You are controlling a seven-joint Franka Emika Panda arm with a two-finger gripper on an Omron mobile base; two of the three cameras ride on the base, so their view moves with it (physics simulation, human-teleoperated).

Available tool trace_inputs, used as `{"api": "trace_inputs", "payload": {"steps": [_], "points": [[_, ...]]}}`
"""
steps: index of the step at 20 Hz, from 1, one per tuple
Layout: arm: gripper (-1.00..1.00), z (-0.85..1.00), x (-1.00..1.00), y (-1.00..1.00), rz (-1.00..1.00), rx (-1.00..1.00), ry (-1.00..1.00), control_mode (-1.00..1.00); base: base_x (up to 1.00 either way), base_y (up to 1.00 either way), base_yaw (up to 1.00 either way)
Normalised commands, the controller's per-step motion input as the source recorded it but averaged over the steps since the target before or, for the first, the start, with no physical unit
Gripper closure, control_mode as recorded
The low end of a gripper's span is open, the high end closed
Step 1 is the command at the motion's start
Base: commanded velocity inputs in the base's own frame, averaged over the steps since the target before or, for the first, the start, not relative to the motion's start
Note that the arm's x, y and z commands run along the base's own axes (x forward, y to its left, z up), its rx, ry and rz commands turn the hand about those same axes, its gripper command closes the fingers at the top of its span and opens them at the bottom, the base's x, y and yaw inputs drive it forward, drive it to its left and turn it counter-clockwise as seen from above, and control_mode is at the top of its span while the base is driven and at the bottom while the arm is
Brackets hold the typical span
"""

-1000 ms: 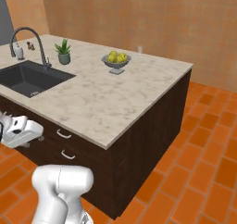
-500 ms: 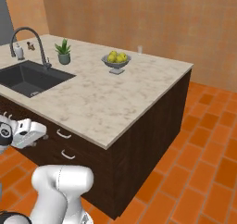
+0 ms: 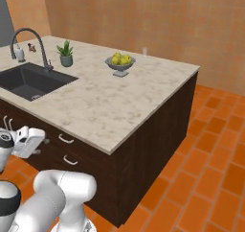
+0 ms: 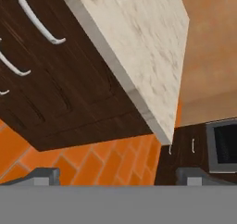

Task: Take a straw from the drawer in front and place it inside the glass cup on the dining counter.

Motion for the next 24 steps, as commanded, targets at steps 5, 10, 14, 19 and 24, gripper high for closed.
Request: {"api": "trace_inputs", "payload": {"steps": [5, 10, 14, 19, 24], "points": [[-1.00, -0.36, 0.36, 0.00, 0.08, 0.00, 0.01, -1.00, 0.00, 0.00, 0.00], [-1.00, -0.27, 0.32, 0.14, 0.16, -0.10, 0.00, -1.00, 0.00, 0.00, 0.00], [-1.00, -0.21, 0.21, 0.00, 0.21, -0.11, 0.00, -1.00, 0.00, 0.00, 0.00], [-1.00, -0.12, 0.36, 0.13, 0.07, -0.04, 0.00, -1.00, 0.00, 0.00, 0.00], [-1.00, -0.30, 0.44, 0.09, 0.02, -0.07, 0.00, -1.00, 0.00, 0.00, 0.00]]}}
